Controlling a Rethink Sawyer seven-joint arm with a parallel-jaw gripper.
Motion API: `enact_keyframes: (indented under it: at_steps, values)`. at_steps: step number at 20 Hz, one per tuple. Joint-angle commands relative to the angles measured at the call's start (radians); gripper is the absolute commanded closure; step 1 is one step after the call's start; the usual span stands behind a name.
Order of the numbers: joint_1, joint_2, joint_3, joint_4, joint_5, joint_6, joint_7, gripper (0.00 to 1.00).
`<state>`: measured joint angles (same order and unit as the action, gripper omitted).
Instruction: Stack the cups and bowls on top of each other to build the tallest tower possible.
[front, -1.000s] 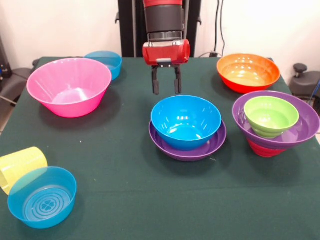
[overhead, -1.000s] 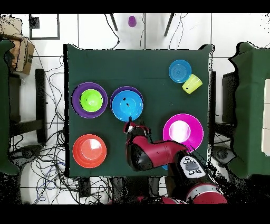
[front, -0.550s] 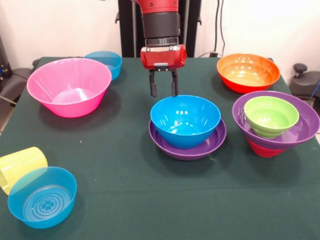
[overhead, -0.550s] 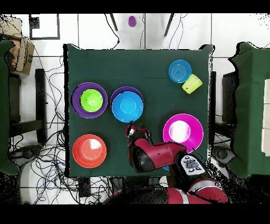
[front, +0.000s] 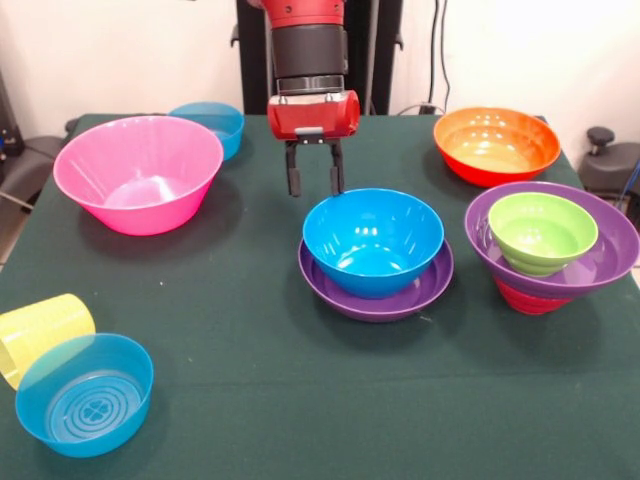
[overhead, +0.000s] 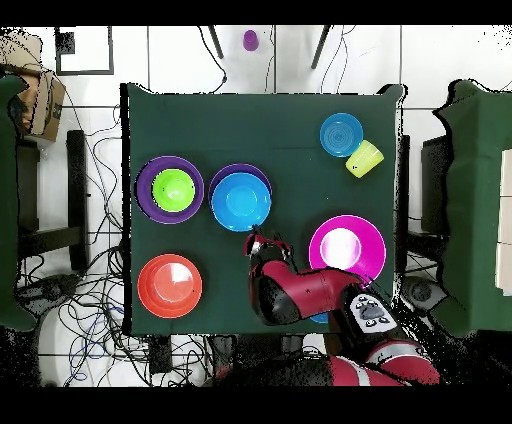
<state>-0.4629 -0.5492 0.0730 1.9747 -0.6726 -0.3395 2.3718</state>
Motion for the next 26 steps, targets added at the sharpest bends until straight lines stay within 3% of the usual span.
enact_keyframes:
  at_steps: [1, 5, 8, 15, 26]
  values:
    - [0.000, 0.059, 0.052, -0.085, -0.057, -0.039, 0.032, 0.00]
    - [-0.039, 0.009, 0.118, -0.044, -0.058, -0.026, 0.075, 0.00]
    - [-0.032, -0.020, 0.136, -0.018, -0.029, -0.032, 0.099, 0.00]
    - [0.026, -0.037, 0.115, 0.012, 0.073, -0.061, 0.141, 0.00]
    - [0.085, -0.003, 0.068, -0.004, 0.139, -0.100, 0.125, 0.00]
